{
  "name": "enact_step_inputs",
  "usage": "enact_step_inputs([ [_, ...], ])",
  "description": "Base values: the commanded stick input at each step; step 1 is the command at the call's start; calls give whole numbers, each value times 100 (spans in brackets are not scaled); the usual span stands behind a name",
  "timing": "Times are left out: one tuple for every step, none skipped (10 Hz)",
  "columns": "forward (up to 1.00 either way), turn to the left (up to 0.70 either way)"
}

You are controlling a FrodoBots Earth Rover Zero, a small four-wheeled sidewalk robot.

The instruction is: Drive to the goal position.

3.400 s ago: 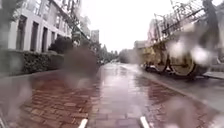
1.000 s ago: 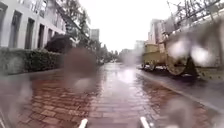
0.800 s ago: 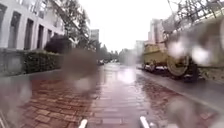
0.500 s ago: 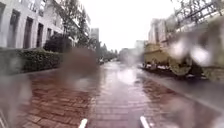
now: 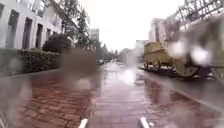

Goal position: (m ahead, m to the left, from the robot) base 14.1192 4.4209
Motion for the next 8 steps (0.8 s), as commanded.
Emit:
enact_step_inputs([
  [70, 0],
  [70, 0],
  [70, 0],
  [70, 0],
  [70, 0],
  [70, 0],
  [70, 0],
  [70, 0],
])
